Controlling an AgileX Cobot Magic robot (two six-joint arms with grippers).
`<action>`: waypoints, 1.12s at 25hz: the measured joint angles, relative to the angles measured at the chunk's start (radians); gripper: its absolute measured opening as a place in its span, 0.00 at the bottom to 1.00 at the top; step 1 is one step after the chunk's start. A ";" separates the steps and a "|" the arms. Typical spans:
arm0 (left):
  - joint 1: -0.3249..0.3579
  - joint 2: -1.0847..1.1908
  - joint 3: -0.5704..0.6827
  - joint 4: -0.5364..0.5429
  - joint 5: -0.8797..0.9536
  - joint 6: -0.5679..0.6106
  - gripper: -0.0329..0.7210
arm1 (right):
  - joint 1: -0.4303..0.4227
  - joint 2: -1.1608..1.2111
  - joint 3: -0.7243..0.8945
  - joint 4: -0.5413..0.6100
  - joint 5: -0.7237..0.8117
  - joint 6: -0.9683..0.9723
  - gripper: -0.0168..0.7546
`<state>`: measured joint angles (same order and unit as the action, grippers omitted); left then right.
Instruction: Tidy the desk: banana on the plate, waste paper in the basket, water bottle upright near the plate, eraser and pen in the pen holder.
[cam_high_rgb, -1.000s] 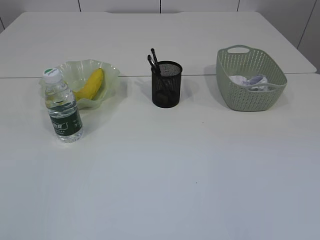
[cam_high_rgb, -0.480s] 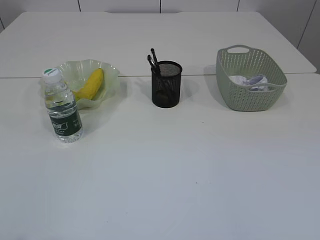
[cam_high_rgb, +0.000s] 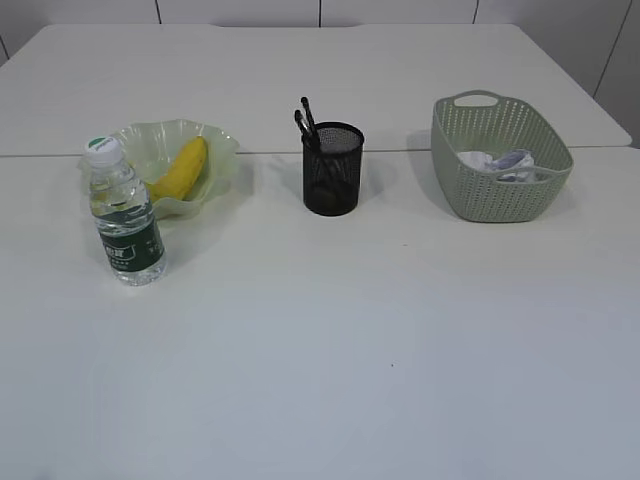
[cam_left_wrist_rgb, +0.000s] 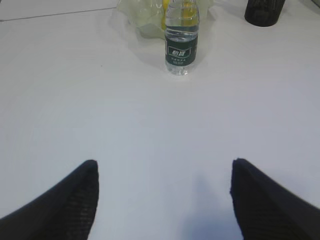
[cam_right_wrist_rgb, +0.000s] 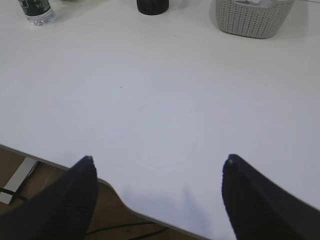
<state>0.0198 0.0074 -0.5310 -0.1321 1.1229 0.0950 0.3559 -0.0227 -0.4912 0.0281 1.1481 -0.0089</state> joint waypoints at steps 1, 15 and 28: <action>0.000 0.000 0.000 0.000 0.000 0.000 0.82 | 0.000 0.000 0.000 0.000 0.000 0.000 0.77; 0.000 0.000 0.000 0.000 -0.002 0.000 0.81 | -0.190 0.000 0.000 0.000 -0.001 0.000 0.77; 0.000 0.000 0.000 -0.002 -0.002 0.000 0.81 | -0.295 0.000 0.000 0.000 -0.001 0.000 0.77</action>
<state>0.0198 0.0074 -0.5310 -0.1339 1.1214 0.0950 0.0604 -0.0227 -0.4912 0.0281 1.1474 -0.0089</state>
